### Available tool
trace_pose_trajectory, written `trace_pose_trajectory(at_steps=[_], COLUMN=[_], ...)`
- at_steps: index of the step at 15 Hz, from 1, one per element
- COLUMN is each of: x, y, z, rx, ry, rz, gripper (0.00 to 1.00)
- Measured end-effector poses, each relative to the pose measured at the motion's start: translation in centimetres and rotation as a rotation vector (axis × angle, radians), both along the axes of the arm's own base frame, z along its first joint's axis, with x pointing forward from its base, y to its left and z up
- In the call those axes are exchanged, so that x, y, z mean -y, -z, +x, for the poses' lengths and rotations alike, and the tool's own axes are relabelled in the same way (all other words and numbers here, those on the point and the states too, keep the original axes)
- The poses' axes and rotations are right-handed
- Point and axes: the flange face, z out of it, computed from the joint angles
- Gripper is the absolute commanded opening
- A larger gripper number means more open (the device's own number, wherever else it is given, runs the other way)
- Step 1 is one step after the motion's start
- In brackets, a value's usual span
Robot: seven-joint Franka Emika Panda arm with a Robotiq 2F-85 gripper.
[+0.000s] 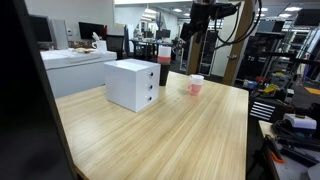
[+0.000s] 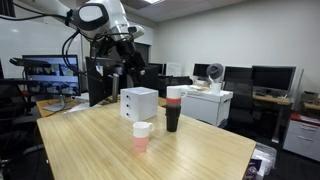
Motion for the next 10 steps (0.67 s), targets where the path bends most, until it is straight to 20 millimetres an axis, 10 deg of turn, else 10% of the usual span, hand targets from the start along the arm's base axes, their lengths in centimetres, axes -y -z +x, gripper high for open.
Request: trace_pose_trajectory(at_steps=[10], x=[3.4], y=[-4.0], z=[3.3], rx=[-0.074], ry=[-0.232], rz=[0.096], gripper=[1.0])
